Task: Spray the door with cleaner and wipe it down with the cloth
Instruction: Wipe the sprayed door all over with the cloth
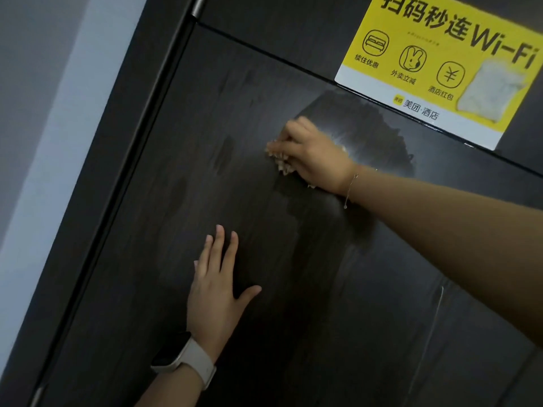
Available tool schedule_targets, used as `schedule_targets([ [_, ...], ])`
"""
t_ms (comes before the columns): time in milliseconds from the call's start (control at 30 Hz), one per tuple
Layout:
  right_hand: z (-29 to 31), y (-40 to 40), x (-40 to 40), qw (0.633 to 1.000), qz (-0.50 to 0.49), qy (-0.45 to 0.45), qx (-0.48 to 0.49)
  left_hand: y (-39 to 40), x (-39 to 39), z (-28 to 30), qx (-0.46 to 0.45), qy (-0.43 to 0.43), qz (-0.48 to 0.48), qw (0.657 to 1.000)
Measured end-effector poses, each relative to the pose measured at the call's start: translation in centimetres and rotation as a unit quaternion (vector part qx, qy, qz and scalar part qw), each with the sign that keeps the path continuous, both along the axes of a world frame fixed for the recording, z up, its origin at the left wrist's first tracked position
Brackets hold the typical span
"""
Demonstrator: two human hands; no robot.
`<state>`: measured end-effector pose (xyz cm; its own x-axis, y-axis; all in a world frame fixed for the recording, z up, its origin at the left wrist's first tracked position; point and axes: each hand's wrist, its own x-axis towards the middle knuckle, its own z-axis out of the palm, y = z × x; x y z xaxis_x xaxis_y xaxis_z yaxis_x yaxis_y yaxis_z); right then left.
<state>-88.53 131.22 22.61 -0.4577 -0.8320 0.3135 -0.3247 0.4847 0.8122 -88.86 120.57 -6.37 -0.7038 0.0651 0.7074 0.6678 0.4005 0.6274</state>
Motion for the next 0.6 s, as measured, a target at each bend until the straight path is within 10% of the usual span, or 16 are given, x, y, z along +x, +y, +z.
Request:
schedule_targets([
  [233,1.2,-1.6,-1.5,0.952,0.055,0.165,-0.252,0.3,-0.3,-0.2,0.003,0.007,0.019,1.000],
  [600,-15.5,7.0,7.4,0.995,-0.045,-0.089,0.007,-0.9,-0.1,-0.3,-0.027,0.012,-0.030,0.999],
])
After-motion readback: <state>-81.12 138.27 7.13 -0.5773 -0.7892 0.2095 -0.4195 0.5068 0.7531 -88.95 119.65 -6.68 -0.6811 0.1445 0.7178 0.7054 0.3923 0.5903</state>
